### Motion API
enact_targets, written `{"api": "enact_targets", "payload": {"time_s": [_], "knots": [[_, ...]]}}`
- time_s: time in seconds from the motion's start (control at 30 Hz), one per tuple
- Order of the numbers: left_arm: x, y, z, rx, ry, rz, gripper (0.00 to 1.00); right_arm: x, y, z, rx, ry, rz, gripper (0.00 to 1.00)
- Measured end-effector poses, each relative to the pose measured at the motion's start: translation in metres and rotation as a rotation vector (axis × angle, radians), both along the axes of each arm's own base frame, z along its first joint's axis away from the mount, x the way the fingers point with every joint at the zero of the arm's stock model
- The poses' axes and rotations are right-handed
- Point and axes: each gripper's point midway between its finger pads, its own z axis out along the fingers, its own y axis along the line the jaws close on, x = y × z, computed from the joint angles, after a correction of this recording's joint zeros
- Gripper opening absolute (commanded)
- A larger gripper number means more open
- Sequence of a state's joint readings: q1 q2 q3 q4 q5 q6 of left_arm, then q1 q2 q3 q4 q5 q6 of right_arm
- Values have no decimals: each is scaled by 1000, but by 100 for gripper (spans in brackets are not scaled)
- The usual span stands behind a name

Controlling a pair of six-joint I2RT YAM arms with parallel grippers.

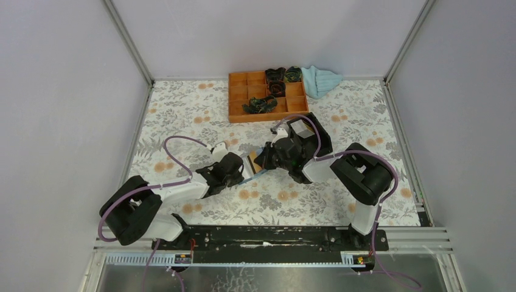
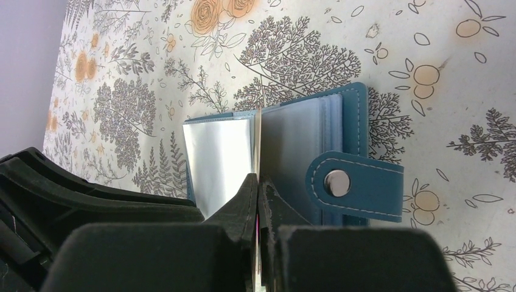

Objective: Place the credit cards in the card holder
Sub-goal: Insert the credit card into the card holder.

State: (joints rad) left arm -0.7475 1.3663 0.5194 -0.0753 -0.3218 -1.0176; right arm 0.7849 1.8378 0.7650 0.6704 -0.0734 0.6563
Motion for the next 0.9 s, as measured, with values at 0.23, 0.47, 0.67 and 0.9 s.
{"api": "enact_targets", "payload": {"time_s": [0.23,0.47,0.67,0.9], "knots": [[0,0,0,2,0,-2,26,-1,0,-2,21,8,-11,0],[0,0,-1,6,-1,-6,25,-1,-2,-4,16,3,-12,0],[0,1,-2,12,2,-8,25,1,-4,-6,-23,-17,2,0],[7,-2,-1,8,-20,-1,25,9,-7,-5,-81,-55,1,0]]}}
